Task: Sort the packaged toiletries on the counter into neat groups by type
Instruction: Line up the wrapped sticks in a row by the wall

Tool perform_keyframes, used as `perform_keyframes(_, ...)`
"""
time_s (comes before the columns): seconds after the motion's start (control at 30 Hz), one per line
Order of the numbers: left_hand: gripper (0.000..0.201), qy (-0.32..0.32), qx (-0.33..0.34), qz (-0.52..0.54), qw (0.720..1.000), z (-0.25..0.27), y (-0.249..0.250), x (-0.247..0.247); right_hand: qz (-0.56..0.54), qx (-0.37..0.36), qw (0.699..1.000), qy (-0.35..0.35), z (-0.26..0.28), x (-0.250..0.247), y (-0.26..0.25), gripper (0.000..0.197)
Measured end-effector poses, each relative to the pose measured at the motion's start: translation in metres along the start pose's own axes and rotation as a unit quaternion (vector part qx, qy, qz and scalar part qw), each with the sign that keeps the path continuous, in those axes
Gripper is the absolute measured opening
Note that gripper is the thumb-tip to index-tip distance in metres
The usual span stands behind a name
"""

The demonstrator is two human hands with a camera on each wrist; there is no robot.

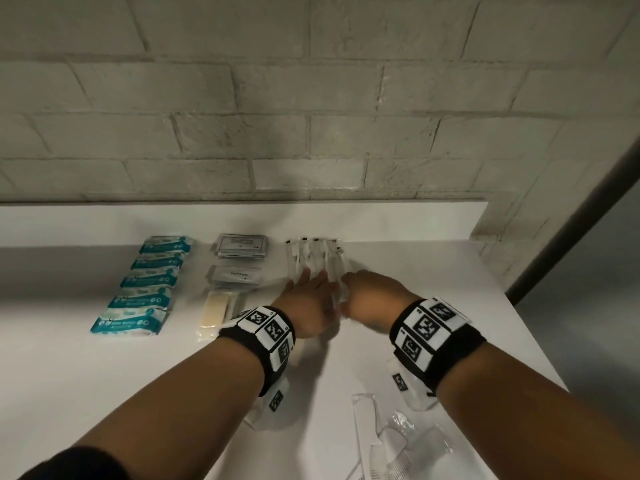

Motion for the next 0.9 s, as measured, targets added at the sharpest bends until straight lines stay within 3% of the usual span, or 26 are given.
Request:
perform_keyframes(0.07, 0.065, -0.007, -0.004, 0.003, 1.0, 0.001, 0.0, 0.0, -0.024, 0.034, 0.999, 0.02, -0.002, 0.002, 0.0, 0.056)
perform_keyframes(0.17, 0.058, 0.0, 0.003, 0.0, 1.0, 0.004, 0.001, -0.002, -0.03, 0.081, 0.996, -0.003, -0.008, 0.006, 0.003, 0.066)
perform_keyframes(0.33, 0.053, 0.02, 0.009, -0.013, 1.0, 0.003, 0.0, -0.002, -0.09, 0.132, 0.987, 0.012, -0.011, 0.001, 0.012, 0.037)
perform_keyframes(0.6, 0.063, 0.005, -0.009, -0.018, 1.0, -0.001, -0.002, 0.001, -0.157, 0.176, 0.972, 0.004, -0.015, -0.006, 0.033, 0.037)
perform_keyframes(0.77, 0.063, 0.017, 0.004, -0.029, 0.999, -0.001, -0.001, 0.0, -0.05, 0.064, 0.994, 0.066, -0.017, 0.0, 0.009, 0.034)
perform_keyframes(0.83, 0.063, 0.023, 0.004, -0.028, 0.999, -0.001, -0.002, 0.001, -0.094, 0.089, 0.989, 0.065, -0.021, 0.003, 0.006, 0.044)
perform_keyframes(0.9, 0.062, 0.028, 0.005, -0.025, 0.999, -0.002, -0.003, 0.002, -0.115, 0.143, 0.983, 0.021, -0.029, 0.009, 0.013, 0.044)
Point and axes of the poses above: each hand's wrist, its own z-axis away from the middle knuckle, its own x-axis out of the palm, y = z × x, the point moved 5 cm from there along -z, towards the middle knuckle, and after that the axes turned 3 degrees about x, right-handed, at the moved point
